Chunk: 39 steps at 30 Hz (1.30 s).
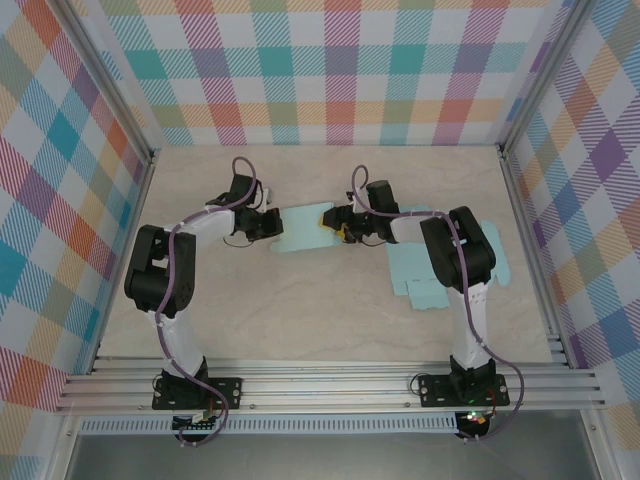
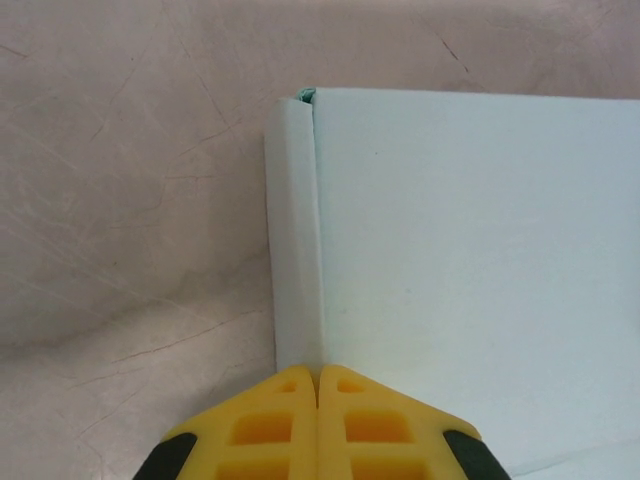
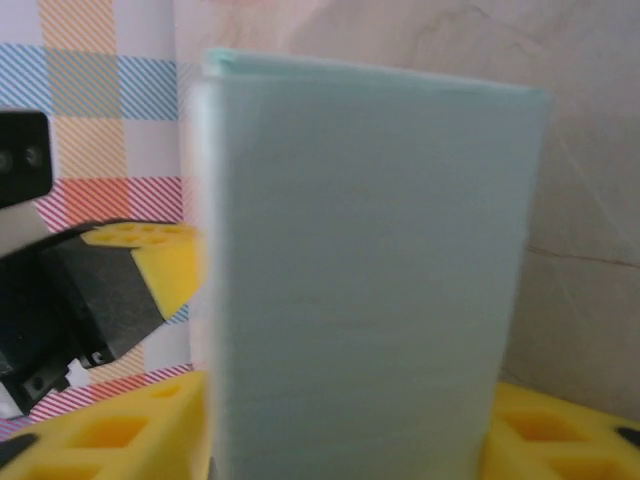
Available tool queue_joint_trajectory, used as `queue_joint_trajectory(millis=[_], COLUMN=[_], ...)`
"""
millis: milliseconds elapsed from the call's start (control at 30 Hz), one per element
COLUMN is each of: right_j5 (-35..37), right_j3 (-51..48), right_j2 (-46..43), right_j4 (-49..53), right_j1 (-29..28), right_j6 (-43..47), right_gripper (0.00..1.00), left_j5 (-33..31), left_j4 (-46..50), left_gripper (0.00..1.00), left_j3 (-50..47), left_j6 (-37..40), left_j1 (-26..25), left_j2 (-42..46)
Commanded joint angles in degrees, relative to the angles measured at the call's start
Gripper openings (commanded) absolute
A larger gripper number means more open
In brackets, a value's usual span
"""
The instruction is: Fold the paper box
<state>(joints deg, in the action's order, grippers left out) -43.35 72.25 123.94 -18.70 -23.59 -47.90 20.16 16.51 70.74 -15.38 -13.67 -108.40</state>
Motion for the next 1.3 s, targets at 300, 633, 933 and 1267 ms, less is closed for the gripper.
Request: queue_joint_trajectory(millis=[300,633,933,1267], right_j5=[-2.7,-8.1,-13.55,-14.23], right_j3=[-7.71,-16.71,-21.77,-22.24], right_j2=[-4.93,-12.95,-19.67,-25.56], right_j4=[-10.91,-4.28,3.2,19.63], right_j1=[0.68,4.83,6.72,6.3], right_j6=[-12.95,-22.58,-24.48,-18.82], right_gripper=[0.26,0.25,0.26,0.27], left_j5=[1.37,-8.5,-16.9,-35.4], left_j4=[-2.39,-29.76,-31.73,-23.64], left_gripper=[0.76,0.94,1.0,1.0], left_j3=[-5.8,-31.77,-42.69,-34.99], left_j6=[-1.41,11.45,37.98,53.79], left_j1=[0.84,-8.47,-26.95,-37.09], left_j2=[14.0,40.03,54.09,42.21])
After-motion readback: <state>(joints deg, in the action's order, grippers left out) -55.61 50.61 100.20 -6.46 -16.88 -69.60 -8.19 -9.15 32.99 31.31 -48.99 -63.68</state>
